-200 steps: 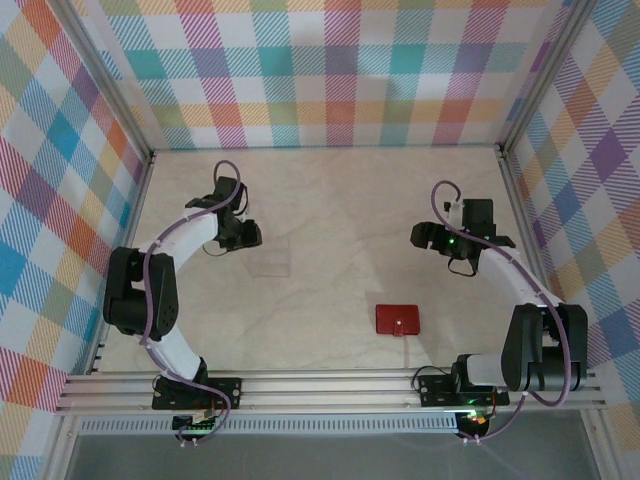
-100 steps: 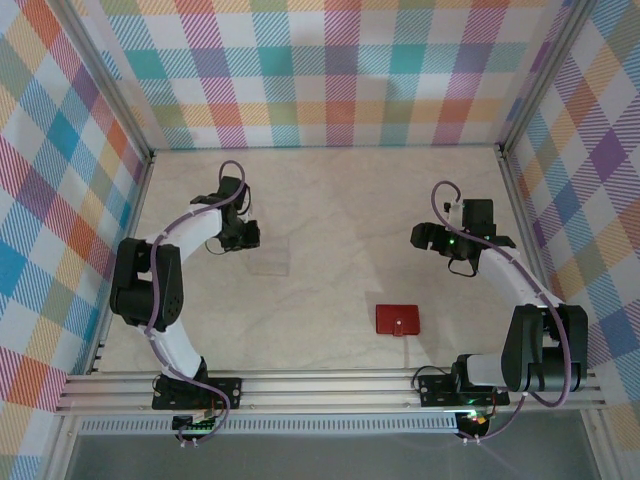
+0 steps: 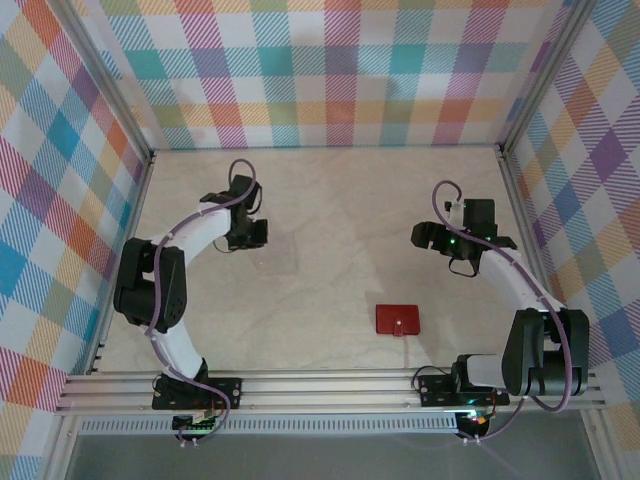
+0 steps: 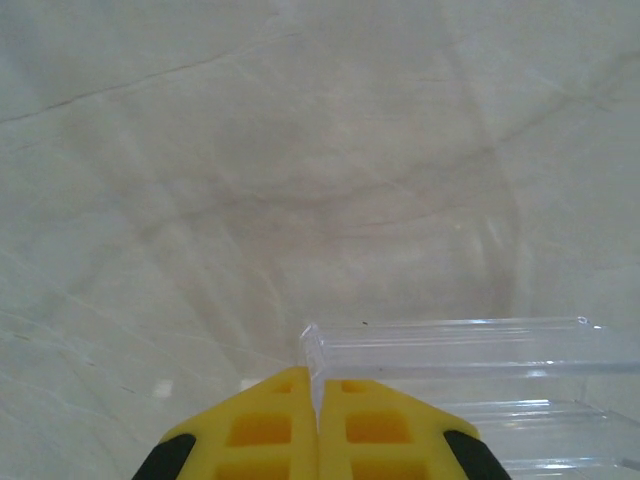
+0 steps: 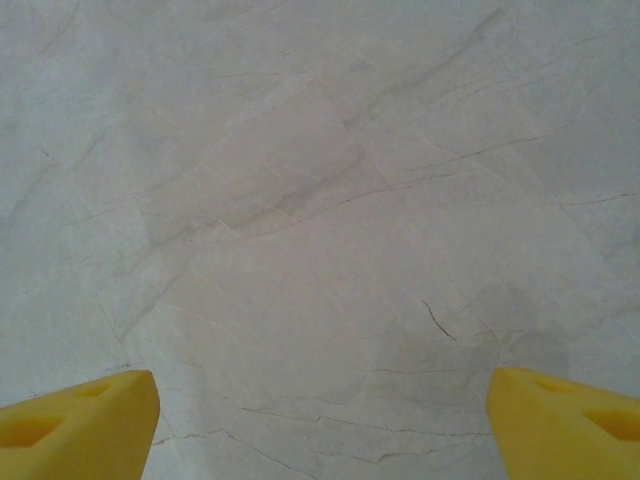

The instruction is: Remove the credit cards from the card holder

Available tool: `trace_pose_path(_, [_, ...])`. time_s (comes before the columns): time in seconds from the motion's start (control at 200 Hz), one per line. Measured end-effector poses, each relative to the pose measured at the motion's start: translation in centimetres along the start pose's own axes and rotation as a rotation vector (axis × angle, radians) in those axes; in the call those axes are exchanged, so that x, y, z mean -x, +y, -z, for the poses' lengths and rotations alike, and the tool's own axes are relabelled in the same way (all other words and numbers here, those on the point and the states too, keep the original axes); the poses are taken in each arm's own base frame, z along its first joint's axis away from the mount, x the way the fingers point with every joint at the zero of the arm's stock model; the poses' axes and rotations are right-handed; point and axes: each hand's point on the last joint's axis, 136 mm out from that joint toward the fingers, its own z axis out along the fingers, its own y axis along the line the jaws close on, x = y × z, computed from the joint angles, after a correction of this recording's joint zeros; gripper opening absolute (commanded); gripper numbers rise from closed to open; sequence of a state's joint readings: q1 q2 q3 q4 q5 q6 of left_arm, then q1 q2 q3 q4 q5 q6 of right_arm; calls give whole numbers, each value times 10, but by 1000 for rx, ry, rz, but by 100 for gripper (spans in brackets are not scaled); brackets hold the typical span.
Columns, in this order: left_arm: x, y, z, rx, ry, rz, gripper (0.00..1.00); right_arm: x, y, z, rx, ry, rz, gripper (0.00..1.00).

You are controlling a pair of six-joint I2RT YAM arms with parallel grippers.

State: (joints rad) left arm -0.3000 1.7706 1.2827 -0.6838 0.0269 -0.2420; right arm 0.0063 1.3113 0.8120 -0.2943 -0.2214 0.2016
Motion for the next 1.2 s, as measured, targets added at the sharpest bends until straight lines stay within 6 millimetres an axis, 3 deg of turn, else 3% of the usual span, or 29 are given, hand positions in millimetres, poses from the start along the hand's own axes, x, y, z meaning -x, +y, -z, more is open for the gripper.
trace_pose_path(0.23, [23, -66, 12, -16, -72, -51, 0, -1, 0, 0, -1, 5, -2, 85])
trace_pose_path(0.565, [36, -128, -12, 42, -72, -83, 0, -3, -1, 0, -3, 13, -4, 85])
trace_pose_path(0.885, [53, -144, -31, 86, -84, -42, 2, -3, -1, 0, -3, 13, -5, 85])
trace_pose_path(1.2, [46, -143, -37, 106, -55, -27, 14, -3, -1, 0, -3, 15, -5, 85])
